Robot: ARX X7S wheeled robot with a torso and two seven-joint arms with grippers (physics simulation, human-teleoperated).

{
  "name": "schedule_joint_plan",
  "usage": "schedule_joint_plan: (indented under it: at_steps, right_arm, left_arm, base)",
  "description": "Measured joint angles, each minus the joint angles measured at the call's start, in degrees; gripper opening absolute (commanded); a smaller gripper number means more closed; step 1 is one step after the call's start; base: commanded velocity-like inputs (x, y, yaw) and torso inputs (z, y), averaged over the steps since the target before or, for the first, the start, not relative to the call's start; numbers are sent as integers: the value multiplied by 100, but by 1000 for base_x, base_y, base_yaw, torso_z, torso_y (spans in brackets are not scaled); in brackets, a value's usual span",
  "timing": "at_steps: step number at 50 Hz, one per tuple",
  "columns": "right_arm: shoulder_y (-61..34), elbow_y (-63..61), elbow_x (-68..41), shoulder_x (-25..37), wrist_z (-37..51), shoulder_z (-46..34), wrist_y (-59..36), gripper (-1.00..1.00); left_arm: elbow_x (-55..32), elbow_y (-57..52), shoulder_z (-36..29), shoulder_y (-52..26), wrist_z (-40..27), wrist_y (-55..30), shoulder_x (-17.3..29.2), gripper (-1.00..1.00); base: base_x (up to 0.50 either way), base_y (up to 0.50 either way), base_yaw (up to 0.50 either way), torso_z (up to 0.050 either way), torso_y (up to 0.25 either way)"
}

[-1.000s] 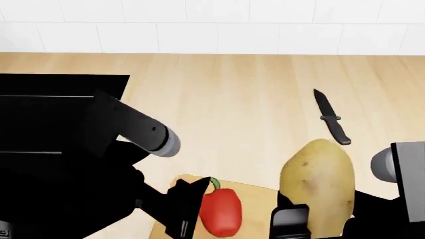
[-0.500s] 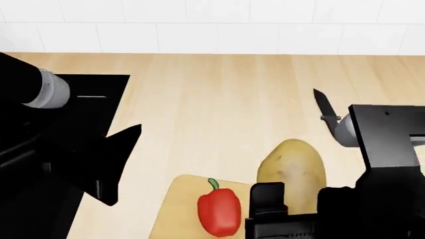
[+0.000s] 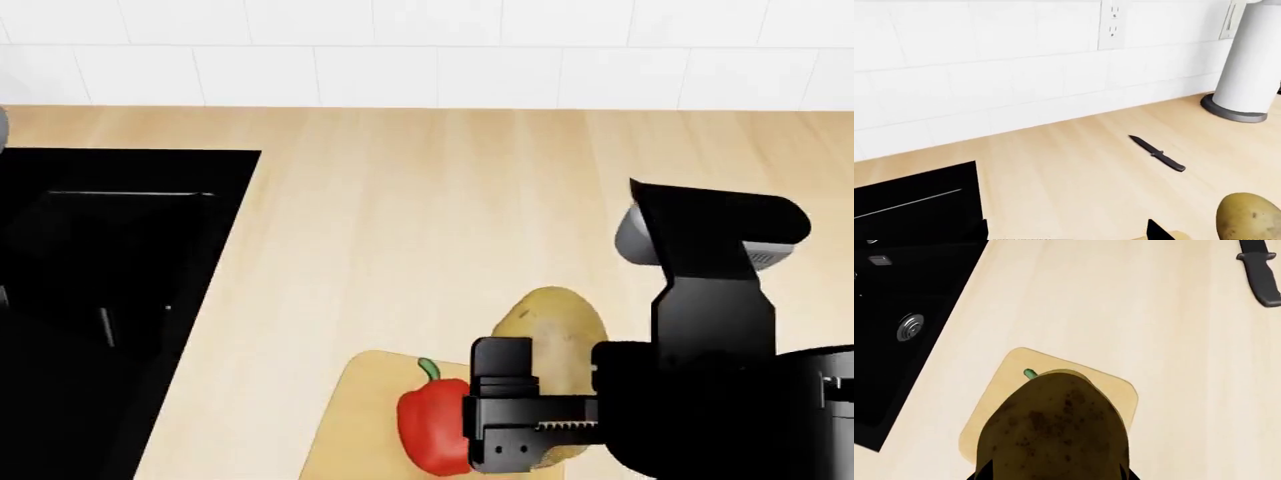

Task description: Pick the vegetables from the sink and place them on the cutting board.

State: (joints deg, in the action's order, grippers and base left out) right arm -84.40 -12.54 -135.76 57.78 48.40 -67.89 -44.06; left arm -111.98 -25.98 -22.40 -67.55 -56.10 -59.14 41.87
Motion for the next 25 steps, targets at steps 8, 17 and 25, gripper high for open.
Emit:
schedule_joint_plan:
  at_steps: [8, 17, 25]
  right_arm:
    - [-34, 406, -9, -214, -34, -89, -88, -100]
    - [41, 697, 12, -363, -81, -179, -98, -100]
    - [188, 797, 61, -411, -160, -253, -90, -100]
  left_arm:
    - [33, -67, 113, 167, 55, 69, 142, 100]
    - [28, -130, 225, 324, 127, 130, 293, 100]
    - [50, -161, 295, 439, 202, 169, 392, 100]
  base:
    - [0, 0, 0, 0, 0]
    - [0, 0, 0, 0, 0]
    - [0, 0, 0, 0, 0]
